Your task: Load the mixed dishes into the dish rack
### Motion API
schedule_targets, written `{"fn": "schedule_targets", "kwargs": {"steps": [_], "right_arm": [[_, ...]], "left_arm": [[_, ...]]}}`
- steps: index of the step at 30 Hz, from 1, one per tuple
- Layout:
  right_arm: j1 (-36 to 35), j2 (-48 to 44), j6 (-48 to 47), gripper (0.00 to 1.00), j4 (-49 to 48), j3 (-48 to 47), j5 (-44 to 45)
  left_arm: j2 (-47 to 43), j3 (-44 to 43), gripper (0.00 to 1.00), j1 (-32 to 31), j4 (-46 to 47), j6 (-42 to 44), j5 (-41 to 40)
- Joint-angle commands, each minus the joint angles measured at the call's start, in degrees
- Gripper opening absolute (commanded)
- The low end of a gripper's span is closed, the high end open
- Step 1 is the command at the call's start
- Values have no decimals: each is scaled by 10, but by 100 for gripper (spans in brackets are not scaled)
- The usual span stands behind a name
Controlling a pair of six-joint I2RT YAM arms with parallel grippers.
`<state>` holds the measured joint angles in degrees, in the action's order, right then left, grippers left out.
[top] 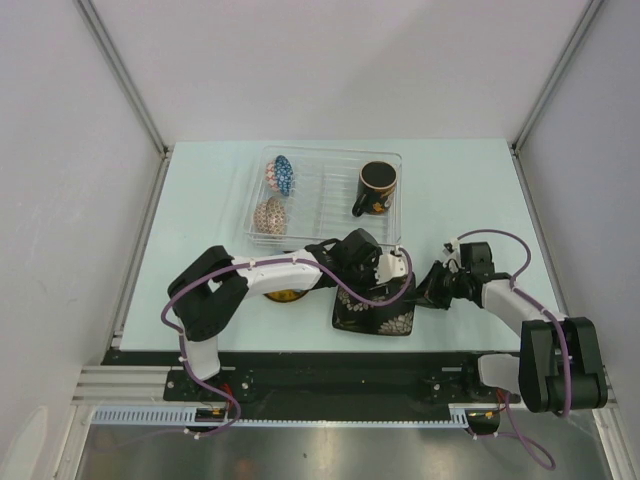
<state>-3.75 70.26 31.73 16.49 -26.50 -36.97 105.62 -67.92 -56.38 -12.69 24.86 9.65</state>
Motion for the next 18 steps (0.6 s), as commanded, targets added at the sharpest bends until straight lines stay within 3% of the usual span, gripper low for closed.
{"fn": "schedule_targets", "kwargs": {"steps": [1, 7, 13, 18], "right_arm": [[9, -28, 4, 0, -22, -4, -14], [17, -57, 0, 0, -14, 3, 2], [15, -105, -9, 0, -8, 6, 17], [-7, -204, -19, 0, 14, -5, 30]], "left_arm": [[-25, -3, 73, 3, 6, -10, 5], [-34, -42, 72, 14, -22, -10, -25], [-46, -221, 72, 87, -158, -23, -3], [-70, -331, 73, 147, -255, -41, 23]]}}
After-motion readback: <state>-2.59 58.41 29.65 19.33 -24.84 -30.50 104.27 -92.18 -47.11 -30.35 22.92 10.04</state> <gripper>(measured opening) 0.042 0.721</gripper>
